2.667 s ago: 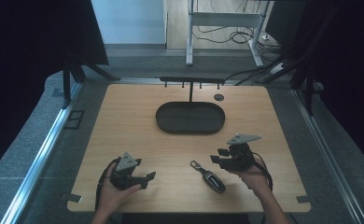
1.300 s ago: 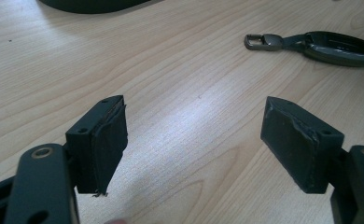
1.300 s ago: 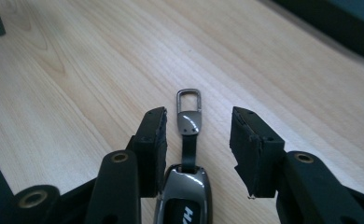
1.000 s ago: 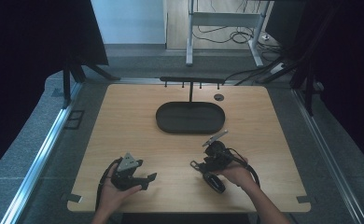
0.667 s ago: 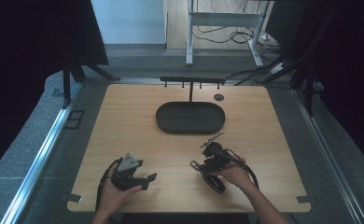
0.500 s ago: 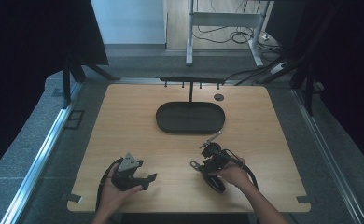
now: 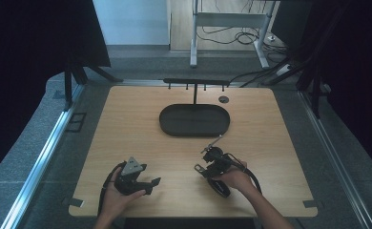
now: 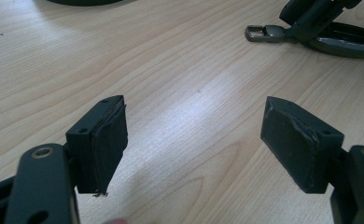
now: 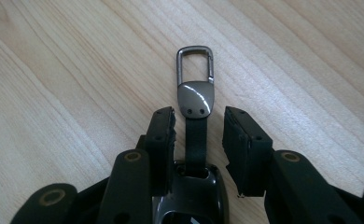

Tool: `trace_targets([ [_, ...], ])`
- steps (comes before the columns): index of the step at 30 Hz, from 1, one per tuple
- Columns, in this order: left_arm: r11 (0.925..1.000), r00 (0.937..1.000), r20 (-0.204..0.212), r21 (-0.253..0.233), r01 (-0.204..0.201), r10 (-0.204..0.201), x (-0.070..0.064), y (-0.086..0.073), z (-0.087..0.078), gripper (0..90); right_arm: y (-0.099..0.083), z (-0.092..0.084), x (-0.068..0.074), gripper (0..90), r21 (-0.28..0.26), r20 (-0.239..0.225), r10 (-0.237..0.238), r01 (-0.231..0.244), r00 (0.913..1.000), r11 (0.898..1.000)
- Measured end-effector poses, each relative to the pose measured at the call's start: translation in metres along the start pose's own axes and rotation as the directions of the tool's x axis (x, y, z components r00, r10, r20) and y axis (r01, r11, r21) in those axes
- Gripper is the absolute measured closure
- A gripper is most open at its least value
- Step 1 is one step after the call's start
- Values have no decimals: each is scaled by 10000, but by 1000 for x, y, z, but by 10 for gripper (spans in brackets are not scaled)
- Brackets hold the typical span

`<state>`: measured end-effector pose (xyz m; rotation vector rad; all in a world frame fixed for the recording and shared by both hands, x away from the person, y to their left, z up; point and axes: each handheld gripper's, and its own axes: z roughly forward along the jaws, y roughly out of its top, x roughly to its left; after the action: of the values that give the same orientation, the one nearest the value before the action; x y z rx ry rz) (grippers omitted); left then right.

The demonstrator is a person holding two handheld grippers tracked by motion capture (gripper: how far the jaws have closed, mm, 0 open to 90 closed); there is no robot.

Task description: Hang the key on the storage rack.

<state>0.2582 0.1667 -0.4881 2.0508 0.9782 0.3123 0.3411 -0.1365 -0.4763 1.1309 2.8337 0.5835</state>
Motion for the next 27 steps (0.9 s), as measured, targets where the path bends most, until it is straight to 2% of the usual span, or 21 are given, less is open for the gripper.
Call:
trace_targets([
  [15,10000,10000,15,56,-14,14,0,0,0,232,2,6,4,663,688,176,-151,139,9997,9975],
  [19,10000,10000,19,45,-17,17,0,0,0,232,5,7,8,675,941,609,-383,325,9974,9950],
  [23,10000,10000,19,47,-22,22,0,0,0,232,7,8,11,689,1095,854,-429,335,9954,9934],
  [27,9999,10000,3,106,-43,43,0,0,1,232,8,8,11,737,1133,888,-339,237,9955,9933],
])
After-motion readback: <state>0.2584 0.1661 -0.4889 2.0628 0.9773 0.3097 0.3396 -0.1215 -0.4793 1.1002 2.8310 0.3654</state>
